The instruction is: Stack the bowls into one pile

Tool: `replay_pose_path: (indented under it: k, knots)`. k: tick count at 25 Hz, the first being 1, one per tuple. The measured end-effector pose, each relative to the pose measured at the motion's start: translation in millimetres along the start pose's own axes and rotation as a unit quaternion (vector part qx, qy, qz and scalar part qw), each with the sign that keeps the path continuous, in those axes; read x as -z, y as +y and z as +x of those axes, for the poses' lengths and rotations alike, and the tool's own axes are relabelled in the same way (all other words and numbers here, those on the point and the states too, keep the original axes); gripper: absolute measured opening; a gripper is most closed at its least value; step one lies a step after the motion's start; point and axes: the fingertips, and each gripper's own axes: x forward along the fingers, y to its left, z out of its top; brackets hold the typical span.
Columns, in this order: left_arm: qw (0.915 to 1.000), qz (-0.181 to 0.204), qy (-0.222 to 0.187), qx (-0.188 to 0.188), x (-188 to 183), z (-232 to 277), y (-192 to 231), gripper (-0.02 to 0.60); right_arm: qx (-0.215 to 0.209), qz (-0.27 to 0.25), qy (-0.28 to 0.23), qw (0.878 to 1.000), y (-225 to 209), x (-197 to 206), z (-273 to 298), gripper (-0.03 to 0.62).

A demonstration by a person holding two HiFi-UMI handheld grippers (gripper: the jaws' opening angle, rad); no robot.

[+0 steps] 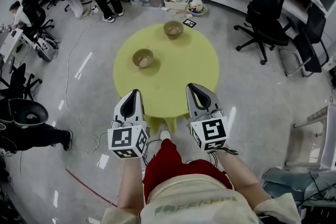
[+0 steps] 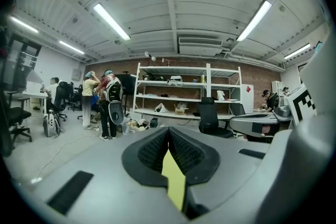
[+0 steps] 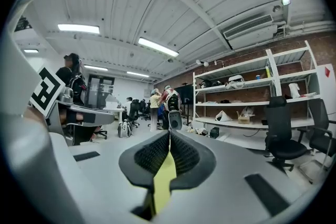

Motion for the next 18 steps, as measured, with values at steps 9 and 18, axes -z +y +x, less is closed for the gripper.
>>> replay_pose_path:
  k: [9, 18]
  knots:
    - [0.9998, -0.003, 0.017, 0.011, -2.6, 65.7, 70.6, 0.023, 0.017, 0.002, 0.021, 1.0, 9.0, -1.3, 93.4, 0.037]
    - [0.9992, -0.002, 0.034, 0.022, 5.0, 117.7, 124.0, 0.023, 0.046, -0.003, 0.038, 0.998, 11.9, 3.4, 155.3, 0.037]
